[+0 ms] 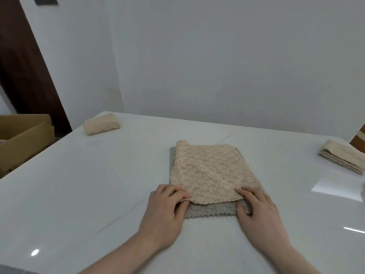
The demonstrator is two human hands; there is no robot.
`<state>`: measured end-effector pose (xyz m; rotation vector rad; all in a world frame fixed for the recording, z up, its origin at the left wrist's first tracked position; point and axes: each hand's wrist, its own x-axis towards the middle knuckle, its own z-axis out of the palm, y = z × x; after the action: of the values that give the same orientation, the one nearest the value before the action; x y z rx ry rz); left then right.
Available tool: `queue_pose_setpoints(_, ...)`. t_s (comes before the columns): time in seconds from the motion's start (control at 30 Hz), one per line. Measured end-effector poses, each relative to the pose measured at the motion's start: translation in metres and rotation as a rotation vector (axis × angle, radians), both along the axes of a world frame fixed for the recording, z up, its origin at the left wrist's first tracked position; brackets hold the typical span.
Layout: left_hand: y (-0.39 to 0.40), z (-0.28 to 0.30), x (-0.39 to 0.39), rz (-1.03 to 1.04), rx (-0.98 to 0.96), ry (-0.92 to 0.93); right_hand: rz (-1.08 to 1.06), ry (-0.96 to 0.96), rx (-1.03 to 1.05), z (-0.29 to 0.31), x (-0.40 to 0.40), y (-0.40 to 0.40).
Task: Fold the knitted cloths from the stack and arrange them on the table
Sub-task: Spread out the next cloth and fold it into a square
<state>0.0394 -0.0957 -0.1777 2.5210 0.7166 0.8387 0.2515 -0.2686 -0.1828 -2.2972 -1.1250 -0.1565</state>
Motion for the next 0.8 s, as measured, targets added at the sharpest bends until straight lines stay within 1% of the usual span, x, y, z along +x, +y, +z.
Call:
queue_pose_setpoints(0.07, 0.001, -0.002, 0.0, 0.037, 0.055, -0.009, 0.001, -0.017, 0.006, 0.0, 0.003, 0.0)
queue_pose_setpoints(0.17, 0.002, -0.003, -0.004, 0.129, 0.078, -0.058, 0.024, -0.032, 0.017, -0.002, 0.002, 0.0)
queue_pose_setpoints(0.27, 0.003, 0.004, -0.008, 0.19, -0.002, -0.135, 0.015, 0.002, 0.028, 0.002, 0.003, -0.002)
queue_pose_setpoints(0.37, -0.002, 0.005, -0.011, 0.164, -0.074, -0.183, 0.019, 0.029, 0.051, 0.003, 0.001, -0.005)
queue_pose_setpoints(0.6, -0.004, 0.002, -0.008, 0.097, 0.168, -0.199, 0.008, 0.027, 0.104, 0.002, 0.005, -0.003)
queue_pose_setpoints(0.73, -0.007, 0.005, -0.009, 0.109, 0.207, -0.295, -0.015, 0.029, 0.183, 0.0, 0.009, 0.001)
queue_pose_setpoints(0.8, -0.009, 0.006, -0.011, 0.104, 0.226, -0.309, -0.012, 0.022, 0.196, -0.001, 0.01, 0.002)
